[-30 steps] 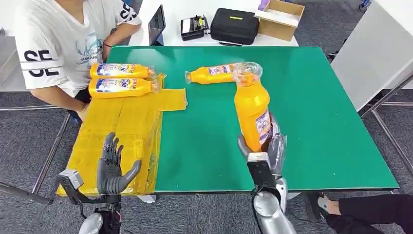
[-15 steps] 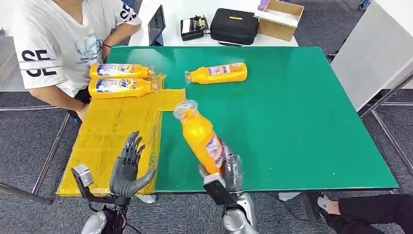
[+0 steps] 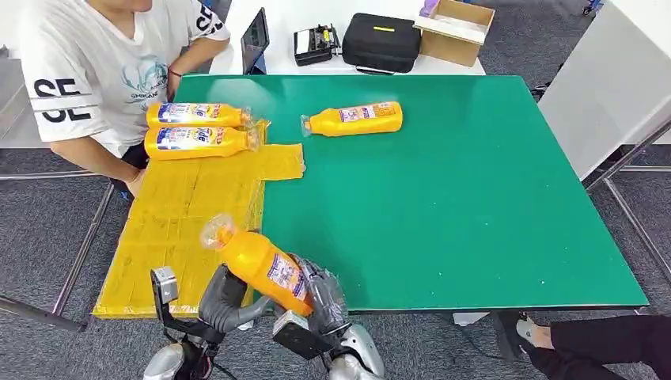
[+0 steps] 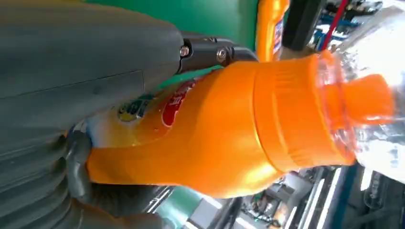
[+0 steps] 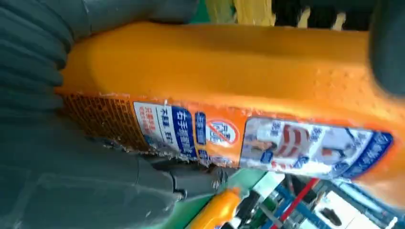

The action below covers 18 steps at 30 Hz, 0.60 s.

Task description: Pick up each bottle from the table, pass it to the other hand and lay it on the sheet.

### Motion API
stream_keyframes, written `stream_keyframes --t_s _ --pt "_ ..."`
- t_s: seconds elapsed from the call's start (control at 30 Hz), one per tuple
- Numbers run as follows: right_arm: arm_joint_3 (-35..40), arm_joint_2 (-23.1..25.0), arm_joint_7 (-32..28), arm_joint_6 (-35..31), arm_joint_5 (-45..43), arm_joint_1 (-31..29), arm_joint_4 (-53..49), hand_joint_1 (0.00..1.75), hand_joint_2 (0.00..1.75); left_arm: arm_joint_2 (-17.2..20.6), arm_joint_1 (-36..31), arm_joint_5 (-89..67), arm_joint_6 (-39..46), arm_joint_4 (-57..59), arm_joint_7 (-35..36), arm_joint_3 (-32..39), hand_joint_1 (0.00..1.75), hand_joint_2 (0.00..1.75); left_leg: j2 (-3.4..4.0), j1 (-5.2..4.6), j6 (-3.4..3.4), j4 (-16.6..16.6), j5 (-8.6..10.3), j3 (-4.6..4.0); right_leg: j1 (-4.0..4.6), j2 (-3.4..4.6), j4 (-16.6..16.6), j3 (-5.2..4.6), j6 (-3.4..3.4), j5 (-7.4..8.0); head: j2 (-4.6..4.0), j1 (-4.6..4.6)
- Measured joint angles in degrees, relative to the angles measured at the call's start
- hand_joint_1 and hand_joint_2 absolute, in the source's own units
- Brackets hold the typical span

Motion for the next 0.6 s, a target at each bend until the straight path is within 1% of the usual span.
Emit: stream_keyframes --t_s 0.2,0.6 --pt "2.64 0.09 0.54 0.15 1.22 -1.37 2.77 1.75 1.75 0.79 -0.19 -1.77 1.31 1.64 -0.44 -0.96 0.0 1.75 0.02 0.01 0.0 0.0 0.0 0.01 0.01 0.01 0.0 -0.01 0.0 0.0 0.0 0.0" --pt "7.01 0.15 2.51 0.52 3.3 -3.19 5.0 1.75 1.75 0.92 -0.29 1.29 0.88 3.63 -0.52 -0.66 0.0 1.75 0.03 0.01 0.0 0.0 0.0 0.1 0.01 0.03 0.0 0.04 -0.01 0.0 0.0 -0.02"
